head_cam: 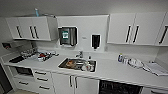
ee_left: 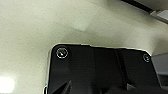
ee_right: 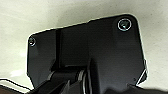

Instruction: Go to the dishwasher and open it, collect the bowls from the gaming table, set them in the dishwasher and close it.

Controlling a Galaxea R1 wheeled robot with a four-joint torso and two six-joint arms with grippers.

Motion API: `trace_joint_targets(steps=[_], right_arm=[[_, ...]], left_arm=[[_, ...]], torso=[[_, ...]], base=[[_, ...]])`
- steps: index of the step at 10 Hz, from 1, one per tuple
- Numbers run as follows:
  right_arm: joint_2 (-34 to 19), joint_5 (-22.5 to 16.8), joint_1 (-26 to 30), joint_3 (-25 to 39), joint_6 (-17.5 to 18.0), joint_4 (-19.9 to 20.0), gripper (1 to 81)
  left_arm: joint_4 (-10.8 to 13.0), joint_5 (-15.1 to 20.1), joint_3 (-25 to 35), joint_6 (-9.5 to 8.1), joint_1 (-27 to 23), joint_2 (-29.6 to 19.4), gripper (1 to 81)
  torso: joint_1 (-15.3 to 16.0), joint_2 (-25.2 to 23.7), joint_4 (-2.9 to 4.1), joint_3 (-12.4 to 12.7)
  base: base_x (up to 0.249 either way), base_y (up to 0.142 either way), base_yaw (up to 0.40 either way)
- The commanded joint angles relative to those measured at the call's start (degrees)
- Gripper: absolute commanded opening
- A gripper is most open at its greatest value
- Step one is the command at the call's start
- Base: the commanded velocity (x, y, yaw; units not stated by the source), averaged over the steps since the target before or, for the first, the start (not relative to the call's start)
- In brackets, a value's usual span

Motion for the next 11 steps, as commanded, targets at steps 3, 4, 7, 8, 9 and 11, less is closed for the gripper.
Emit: trace_joint_targets(steps=[3, 4, 7, 8, 9, 11], right_arm=[[0.02, -3.59, 3.65, -0.05, -0.23, -0.13, 81.1], [0.02, -3.59, 3.65, -0.14, -0.23, -0.13, 81.1], [0.02, -3.50, 3.56, -0.23, -0.15, -0.04, 81.1], [0.02, -3.51, 3.57, -0.32, -0.15, -0.04, 81.1], [0.02, -3.59, 3.65, -0.32, -0.15, -0.04, 81.1], [0.02, -3.59, 3.65, -0.32, -0.15, -0.04, 81.1]], left_arm=[[0.31, 2.50, 0.07, 0.01, -3.18, -0.75, 81.1], [0.32, 2.42, 0.16, 0.01, -3.18, -0.75, 81.1], [0.41, 2.50, 0.16, 0.01, -3.18, -0.75, 81.1], [0.41, 2.50, 0.15, 0.01, -3.18, -0.67, 81.1], [0.41, 2.50, 0.07, 0.01, -3.18, -0.67, 81.1], [0.41, 2.50, 0.16, 0.01, -3.18, -0.67, 81.1]], torso=[[0.00, 0.00, 0.00, 0.00], [0.00, 0.00, 0.00, 0.00], [0.00, 0.00, 0.00, 0.00], [0.00, 0.00, 0.00, 0.00], [0.00, 0.00, 0.00, 0.00], [0.00, 0.00, 0.00, 0.00]], base=[[0.000, 0.000, 0.194], [0.000, 0.000, 0.194], [0.000, 0.000, 0.194], [0.000, 0.000, 0.194], [0.000, 0.000, 0.194], [0.000, 0.000, 0.198]])
